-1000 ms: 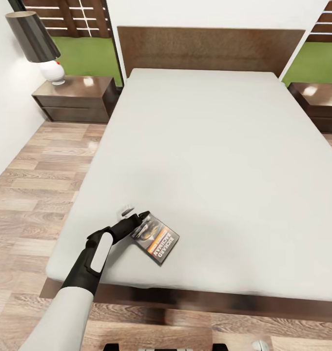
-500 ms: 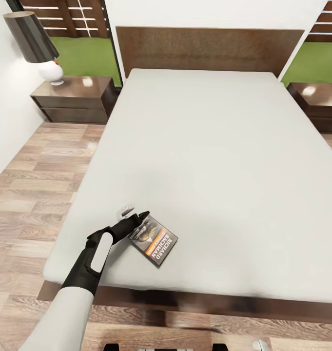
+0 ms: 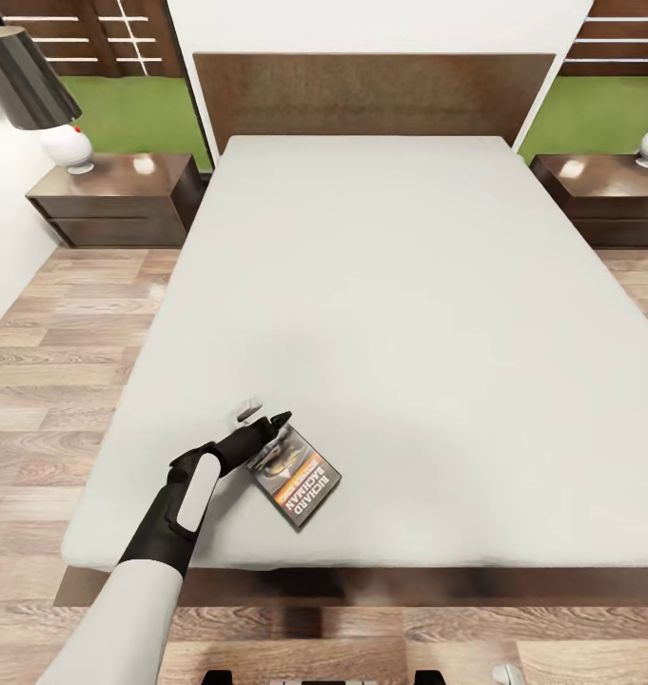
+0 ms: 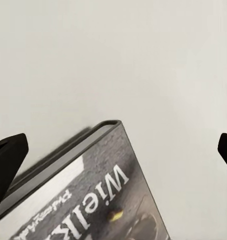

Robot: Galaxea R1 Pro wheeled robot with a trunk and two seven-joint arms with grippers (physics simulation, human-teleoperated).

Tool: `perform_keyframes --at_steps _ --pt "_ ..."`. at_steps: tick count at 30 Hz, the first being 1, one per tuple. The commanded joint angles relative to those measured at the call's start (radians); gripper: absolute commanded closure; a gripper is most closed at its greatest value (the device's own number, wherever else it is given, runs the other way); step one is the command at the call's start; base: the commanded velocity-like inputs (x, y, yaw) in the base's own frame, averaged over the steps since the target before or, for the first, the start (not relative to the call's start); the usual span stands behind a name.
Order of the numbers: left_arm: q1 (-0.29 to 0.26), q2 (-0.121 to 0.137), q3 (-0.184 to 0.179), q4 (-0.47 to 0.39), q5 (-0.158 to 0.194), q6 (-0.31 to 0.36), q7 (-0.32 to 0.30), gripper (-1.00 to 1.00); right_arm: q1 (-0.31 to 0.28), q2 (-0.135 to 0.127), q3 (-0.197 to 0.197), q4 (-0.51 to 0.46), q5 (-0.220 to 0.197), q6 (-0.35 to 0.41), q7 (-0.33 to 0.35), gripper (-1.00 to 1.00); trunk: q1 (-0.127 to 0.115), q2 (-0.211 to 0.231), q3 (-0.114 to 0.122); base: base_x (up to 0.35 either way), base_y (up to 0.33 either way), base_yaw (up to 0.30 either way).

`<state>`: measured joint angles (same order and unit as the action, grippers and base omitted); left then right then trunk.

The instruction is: In the bedroom, move the book from the bed onto either nightstand, and place the two sandals side by side next to the bed.

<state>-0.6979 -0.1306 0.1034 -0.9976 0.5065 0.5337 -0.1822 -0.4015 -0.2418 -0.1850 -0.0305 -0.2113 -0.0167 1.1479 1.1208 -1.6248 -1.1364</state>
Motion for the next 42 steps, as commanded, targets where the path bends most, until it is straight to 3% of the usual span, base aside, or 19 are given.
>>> perform_keyframes --at_steps 1,42 --pt "0.000 -0.001 0.005 0.001 0.000 0.011 0.000 -1.00 0.000 0.000 -0.001 0.001 0.000 -0.002 0.003 -1.00 0.000 0.000 -0.001 0.000 0.000 -0.007" --pt "0.000 -0.001 0.005 0.001 0.001 0.011 0.000 -1.00 0.000 -0.001 -0.001 0.000 0.000 -0.002 0.003 -1.00 0.000 0.000 0.001 -0.020 0.000 -0.055"
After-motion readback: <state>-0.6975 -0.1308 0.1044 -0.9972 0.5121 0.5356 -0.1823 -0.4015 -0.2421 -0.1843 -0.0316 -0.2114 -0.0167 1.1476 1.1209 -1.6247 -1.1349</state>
